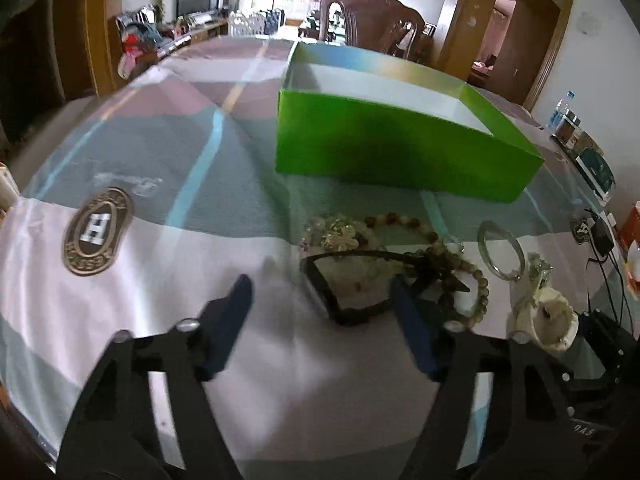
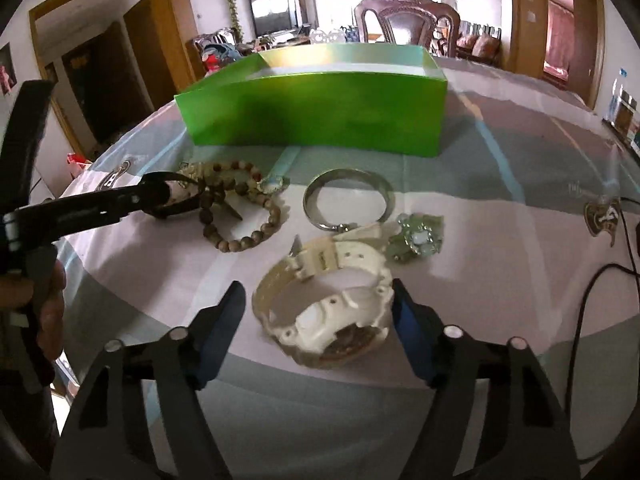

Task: Organize jewelry
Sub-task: 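Grasp the cream-white watch with the right tool while the left grasps black sunglasses, then lift the watch with the right tool while the left carries sunglasses over the green box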

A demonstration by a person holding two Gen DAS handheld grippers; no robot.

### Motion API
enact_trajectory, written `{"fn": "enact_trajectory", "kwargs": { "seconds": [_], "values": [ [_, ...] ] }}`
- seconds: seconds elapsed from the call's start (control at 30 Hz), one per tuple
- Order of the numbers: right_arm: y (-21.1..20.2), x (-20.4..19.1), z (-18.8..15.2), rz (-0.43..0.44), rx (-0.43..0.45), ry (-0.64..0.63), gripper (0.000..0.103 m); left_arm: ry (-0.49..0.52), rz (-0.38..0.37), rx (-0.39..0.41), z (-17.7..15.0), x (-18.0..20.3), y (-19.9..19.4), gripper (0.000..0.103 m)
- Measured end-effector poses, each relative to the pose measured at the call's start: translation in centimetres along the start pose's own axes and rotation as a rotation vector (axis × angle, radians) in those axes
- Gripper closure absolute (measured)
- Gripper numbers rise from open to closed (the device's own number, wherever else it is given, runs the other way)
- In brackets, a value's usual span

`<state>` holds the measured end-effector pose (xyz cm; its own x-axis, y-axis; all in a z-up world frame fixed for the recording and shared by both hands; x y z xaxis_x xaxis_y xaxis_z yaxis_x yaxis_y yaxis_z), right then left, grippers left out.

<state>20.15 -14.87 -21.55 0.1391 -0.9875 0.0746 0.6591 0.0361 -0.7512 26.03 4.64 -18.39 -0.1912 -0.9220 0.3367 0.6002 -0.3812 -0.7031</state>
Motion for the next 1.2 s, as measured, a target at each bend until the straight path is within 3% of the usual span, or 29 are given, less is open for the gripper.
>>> {"fn": "enact_trajectory", "kwargs": {
  "seconds": [0.03,0.2,0.23,0.5,0.7,0.9,1.2],
  "values": [
    [0.0,-0.1,0.0,0.003,0.0,-0.009,0.036,-0.005,-0.003,-0.006,0.0,-0.1,0.3,0.059],
    [-0.4,-0.2,-0.2,0.026,0.001,-0.012,0.04,-0.015,-0.029,0.023,0.0,-0.1,-0.2,0.081],
    [-0.6,-0.3,-0.3,0.032,0.003,-0.016,0.04,-0.017,-0.036,0.037,0.1,-0.1,-0.5,0.092],
    [-4.6,-0.6,0.5,0.047,0.143,-0.014,0.041,0.036,-0.093,0.236,1.0,2.2,-6.9,0.094],
    [-8.0,0.4,1.4,0.031,0.269,0.016,0.041,0.114,-0.046,0.413,1.5,4.4,-12.9,0.094],
    [-9.7,0.6,2.0,0.021,0.32,0.029,0.041,0.126,-0.069,0.422,1.2,5.2,-14.4,0.094],
    [-10.2,0.2,1.5,0.02,0.316,0.029,0.041,0.118,-0.08,0.382,0.4,5.2,-13.6,0.094]
  ]
}}
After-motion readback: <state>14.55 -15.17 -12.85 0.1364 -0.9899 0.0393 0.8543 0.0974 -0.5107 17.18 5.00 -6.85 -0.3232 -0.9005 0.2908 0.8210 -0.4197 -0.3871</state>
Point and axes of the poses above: each gripper's, at about its wrist camera, not at the fingertips, and y roughly the way its jaws point, x to its right, z to its top, the point moved 7 cm from there along y, roughly the way its jaws point, and after that the axes turned 14 degrees about -z, right-handed, at the moved point
